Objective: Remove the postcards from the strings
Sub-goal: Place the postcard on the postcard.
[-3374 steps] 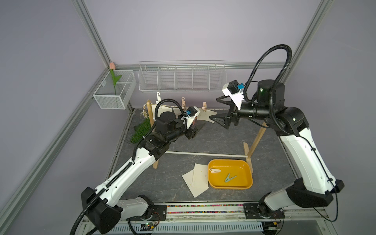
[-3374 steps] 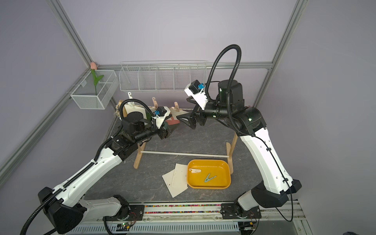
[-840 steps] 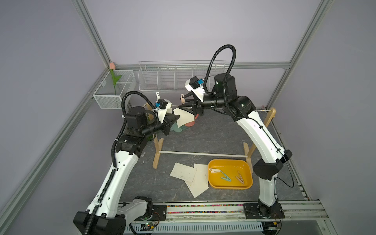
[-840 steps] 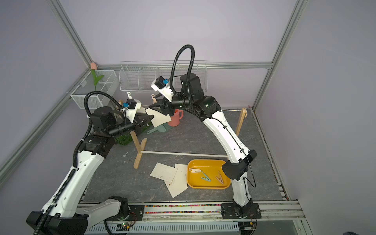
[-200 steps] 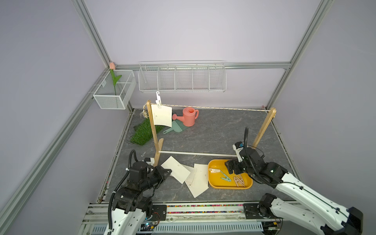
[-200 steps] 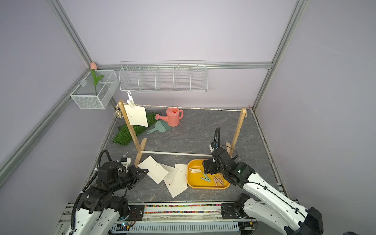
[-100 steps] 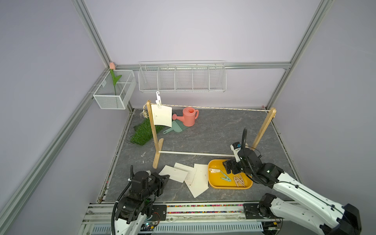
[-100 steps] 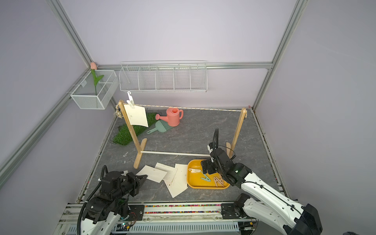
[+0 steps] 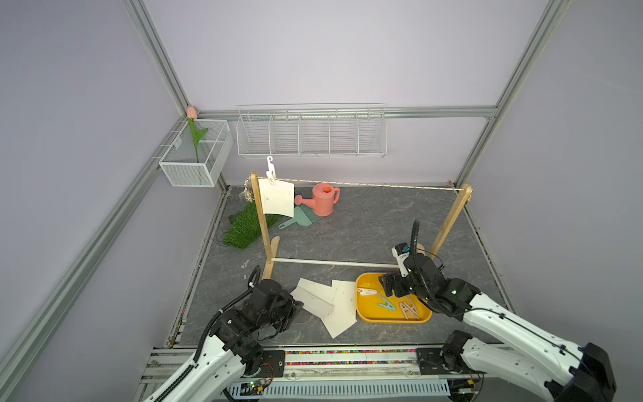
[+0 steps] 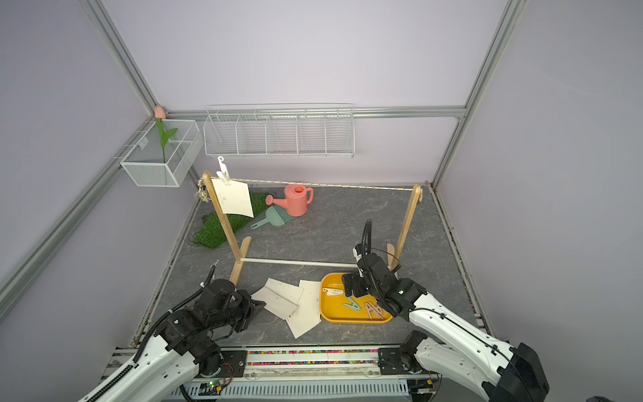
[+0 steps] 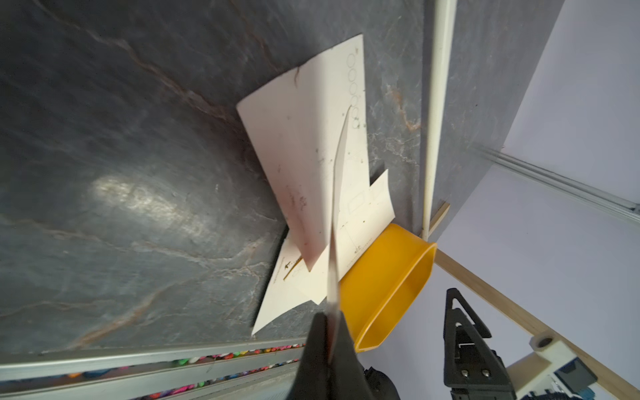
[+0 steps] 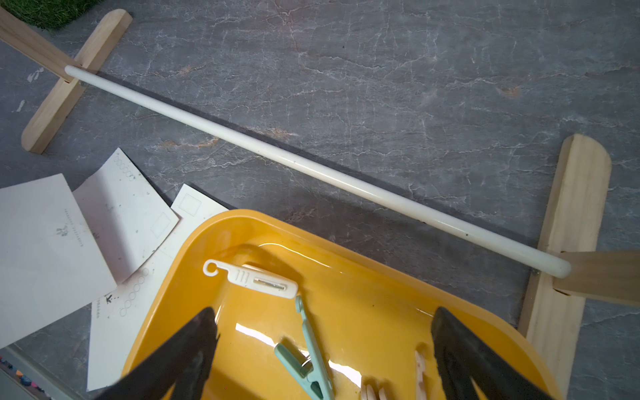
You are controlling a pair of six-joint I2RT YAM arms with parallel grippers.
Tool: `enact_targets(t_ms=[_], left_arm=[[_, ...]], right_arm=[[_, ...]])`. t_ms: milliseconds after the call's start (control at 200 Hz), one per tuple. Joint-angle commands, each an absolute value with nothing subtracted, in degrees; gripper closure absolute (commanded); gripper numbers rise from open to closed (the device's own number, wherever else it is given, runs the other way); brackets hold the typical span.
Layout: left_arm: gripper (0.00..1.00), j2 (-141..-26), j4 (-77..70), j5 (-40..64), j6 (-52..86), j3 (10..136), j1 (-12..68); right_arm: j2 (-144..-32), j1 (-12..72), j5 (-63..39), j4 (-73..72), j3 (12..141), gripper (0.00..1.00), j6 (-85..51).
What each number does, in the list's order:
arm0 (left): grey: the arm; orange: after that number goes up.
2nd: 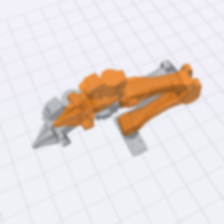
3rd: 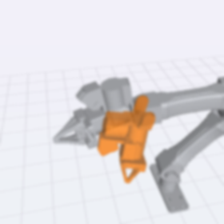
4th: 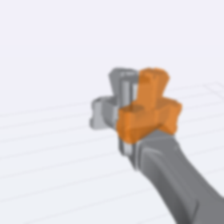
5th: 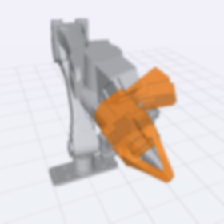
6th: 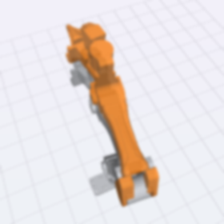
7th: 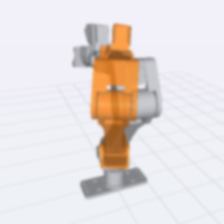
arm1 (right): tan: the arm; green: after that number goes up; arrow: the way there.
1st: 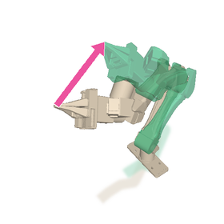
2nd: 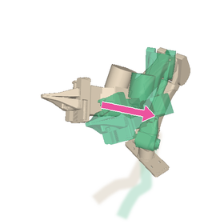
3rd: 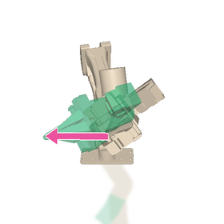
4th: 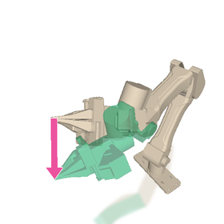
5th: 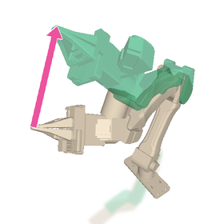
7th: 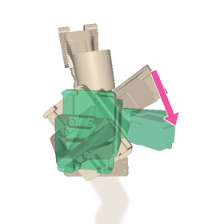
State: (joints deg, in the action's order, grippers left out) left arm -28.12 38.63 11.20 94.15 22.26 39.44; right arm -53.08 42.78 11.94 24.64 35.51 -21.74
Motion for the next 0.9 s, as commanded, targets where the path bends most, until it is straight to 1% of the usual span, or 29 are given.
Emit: enact_targets(t_ms=[0,135,310,525,645,780,840,895], left_arm=[[0.95,-25.9,39.7,6.9,98.9,22.3,40.7],[0.91,-25.9,36.8,3.2,101.9,21.1,44.8],[0.89,-30.7,31.4,1.2,104.1,20.1,49.6],[0.82,-33.1,30.6,1.1,104.5,19.8,50.4],[0.77,-31.5,33.7,0.6,104.4,20.4,50.4],[0.71,-27.5,38.2,-2.5,101.5,22.9,50.4],[0.67,-25.4,38.4,-4.9,98.1,23.9,50.4],[0.63,-23.8,37.1,-7.2,94.1,24.3,50.4]], right_arm=[[-52.9,42.5,11.4,22.8,33.9,0.03,-20.2],[-53.3,42.4,11.1,22.8,34.1,0.03,-18.9],[-52.2,42.4,11.3,23.2,34.1,0.03,-17.9],[-49.7,42.1,11.7,24.1,33.8,0.02,-18.0],[-48.7,42.1,11.8,24.6,33.6,0.02,-18.1],[-48.3,42.1,11.6,25.0,34.1,0.02,-18.0],[-48.0,42.1,10.0,24.8,35.0,0.02,-17.6],[-47.8,42.1,6.1,23.9,35.8,0.01,-16.3]])
